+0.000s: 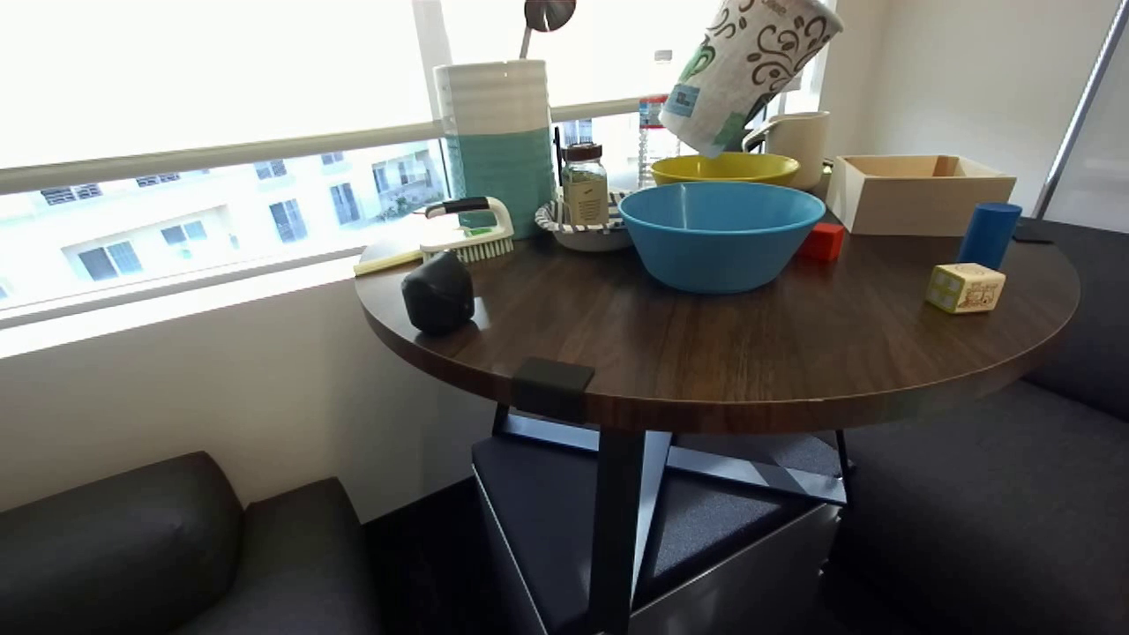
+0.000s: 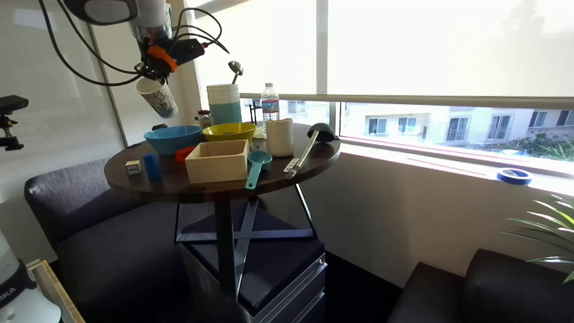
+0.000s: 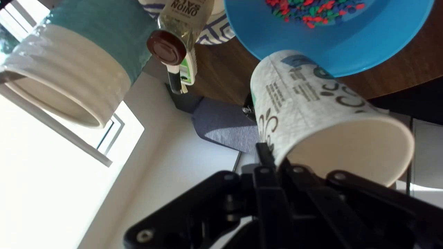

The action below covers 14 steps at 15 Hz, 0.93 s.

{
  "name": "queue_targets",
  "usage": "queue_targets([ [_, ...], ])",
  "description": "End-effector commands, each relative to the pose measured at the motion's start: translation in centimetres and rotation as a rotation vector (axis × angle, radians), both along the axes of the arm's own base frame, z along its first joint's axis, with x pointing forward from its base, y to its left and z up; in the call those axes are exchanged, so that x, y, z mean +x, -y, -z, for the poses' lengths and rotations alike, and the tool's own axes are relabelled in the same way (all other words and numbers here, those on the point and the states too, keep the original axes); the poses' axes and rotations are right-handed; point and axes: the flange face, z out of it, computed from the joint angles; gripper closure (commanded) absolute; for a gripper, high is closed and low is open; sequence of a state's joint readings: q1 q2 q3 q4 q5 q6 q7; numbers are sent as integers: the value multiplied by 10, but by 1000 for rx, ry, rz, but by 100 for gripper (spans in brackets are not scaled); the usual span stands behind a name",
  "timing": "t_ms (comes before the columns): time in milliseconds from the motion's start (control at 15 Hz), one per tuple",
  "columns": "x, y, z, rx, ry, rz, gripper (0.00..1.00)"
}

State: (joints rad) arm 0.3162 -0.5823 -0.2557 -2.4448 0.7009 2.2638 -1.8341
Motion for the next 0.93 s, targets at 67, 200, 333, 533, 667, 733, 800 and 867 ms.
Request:
queue_targets([
  [67, -4, 0, 12, 77, 146, -96, 99],
  [200, -3, 0, 14, 92, 219, -110, 99],
  [333, -3, 0, 19, 118, 264, -118, 99],
  [533, -1, 1, 20, 131, 247, -129, 97],
  [667, -2, 1, 23, 136, 261, -130, 97],
  [733, -2, 1, 24, 135, 263, -131, 97],
  [800, -2, 1, 25, 134, 263, -132, 97],
  [867, -2, 1, 25, 134, 263, -132, 97],
])
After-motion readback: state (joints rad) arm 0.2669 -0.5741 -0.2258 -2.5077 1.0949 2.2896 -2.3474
